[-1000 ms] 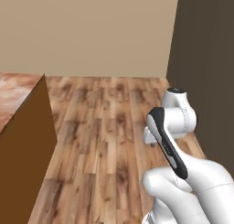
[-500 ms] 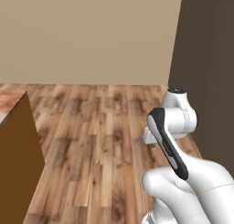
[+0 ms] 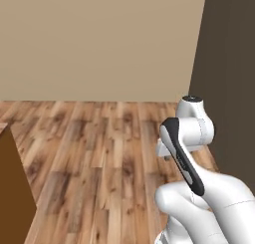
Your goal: Four empty soda cans are scattered around the kitchen. Gather all the cans and cluster them next to the stove for recycling.
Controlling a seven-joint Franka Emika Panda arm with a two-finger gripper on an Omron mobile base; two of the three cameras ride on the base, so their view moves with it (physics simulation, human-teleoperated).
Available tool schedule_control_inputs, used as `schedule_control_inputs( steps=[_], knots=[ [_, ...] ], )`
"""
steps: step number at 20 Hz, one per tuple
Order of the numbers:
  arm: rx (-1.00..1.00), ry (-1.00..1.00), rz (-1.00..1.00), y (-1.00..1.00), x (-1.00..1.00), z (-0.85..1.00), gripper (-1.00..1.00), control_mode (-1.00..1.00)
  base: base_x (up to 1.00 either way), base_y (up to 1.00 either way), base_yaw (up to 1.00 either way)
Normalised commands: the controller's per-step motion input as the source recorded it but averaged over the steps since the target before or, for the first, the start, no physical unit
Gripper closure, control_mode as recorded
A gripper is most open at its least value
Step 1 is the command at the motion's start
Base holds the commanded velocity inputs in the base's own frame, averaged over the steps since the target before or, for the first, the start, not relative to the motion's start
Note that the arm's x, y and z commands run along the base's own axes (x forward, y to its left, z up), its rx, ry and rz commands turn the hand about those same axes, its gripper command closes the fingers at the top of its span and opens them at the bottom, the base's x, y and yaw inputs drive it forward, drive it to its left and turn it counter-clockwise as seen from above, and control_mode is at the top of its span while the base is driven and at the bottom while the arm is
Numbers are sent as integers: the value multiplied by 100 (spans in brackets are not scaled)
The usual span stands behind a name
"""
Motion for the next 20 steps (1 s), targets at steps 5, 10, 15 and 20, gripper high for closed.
schedule_control_inputs(
  steps=[5, 10, 15, 20],
  knots=[
    [0, 0, 0, 0, 0, 0, -100, 100, 100, -52, 0],
    [0, 0, 0, 0, 0, 0, -100, 100, 100, -53, 3],
    [0, 0, 0, 0, 0, 0, -100, 100, 100, -49, 21],
    [0, 0, 0, 0, 0, 0, -100, 100, 100, -13, 56]
  ],
)
